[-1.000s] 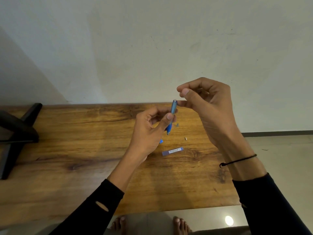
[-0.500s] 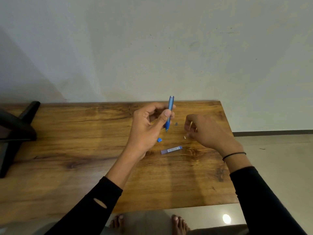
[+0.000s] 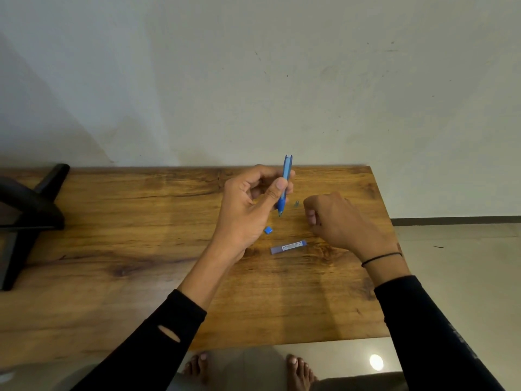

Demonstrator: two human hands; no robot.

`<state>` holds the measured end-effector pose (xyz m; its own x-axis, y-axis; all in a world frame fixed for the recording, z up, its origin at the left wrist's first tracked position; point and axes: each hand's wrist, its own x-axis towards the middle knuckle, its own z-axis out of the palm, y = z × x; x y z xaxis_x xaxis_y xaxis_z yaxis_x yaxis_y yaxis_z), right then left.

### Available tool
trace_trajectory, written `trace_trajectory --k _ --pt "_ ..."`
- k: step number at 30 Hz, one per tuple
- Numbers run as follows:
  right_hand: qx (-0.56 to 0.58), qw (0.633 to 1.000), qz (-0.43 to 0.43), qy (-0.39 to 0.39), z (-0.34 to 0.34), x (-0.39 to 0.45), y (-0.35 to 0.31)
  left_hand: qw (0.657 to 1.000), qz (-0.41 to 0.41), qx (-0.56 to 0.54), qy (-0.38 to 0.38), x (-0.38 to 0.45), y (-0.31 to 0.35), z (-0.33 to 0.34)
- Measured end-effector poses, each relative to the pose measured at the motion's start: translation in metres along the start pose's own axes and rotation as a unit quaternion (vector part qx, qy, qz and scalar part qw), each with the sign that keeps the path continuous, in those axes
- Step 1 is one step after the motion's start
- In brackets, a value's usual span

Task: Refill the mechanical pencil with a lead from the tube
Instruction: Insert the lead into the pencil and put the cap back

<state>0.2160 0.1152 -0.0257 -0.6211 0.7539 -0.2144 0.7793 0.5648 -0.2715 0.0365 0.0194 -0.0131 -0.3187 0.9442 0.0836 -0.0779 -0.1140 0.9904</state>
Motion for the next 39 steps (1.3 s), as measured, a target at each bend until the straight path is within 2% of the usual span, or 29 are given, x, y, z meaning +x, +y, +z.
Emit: trace_trajectory --k 2,5,7,10,16,22,30,39 --pt "0.035 0.999 -0.005 0.013 -0.012 0.0 -0.002 1.0 -0.002 0.003 0.0 0.0 0.001 0.0" --pt "0.132 0.986 -0.011 0.104 -0.038 -0.003 -0.004 1.0 0.0 0.004 0.001 0.0 0.002 0.001" --pt "0.238 0.956 -0.01 0.173 -0.056 -0.008 -0.008 1.0 0.004 0.006 0.001 -0.001 0.003 0.002" --pt "0.38 0.9 -0.038 0.211 -0.071 -0.014 -0.017 1.0 0.002 0.012 -0.002 -0.002 0.002 0.001" --pt "0.499 0.818 -0.124 0.258 -0.082 -0.018 -0.038 1.0 0.004 0.01 -0.013 -0.001 0.002 0.003" --pt "0.493 0.826 -0.112 0.249 -0.077 -0.017 -0.044 1.0 0.009 0.018 -0.014 -0.001 0.0 0.004" --pt "0.535 0.8 -0.119 0.243 -0.077 -0.016 -0.043 0.999 0.011 0.032 -0.009 -0.001 -0.001 0.004" --pt "0.539 0.803 -0.134 0.217 -0.076 -0.016 -0.046 0.998 0.021 0.055 -0.017 -0.001 -0.001 0.003"
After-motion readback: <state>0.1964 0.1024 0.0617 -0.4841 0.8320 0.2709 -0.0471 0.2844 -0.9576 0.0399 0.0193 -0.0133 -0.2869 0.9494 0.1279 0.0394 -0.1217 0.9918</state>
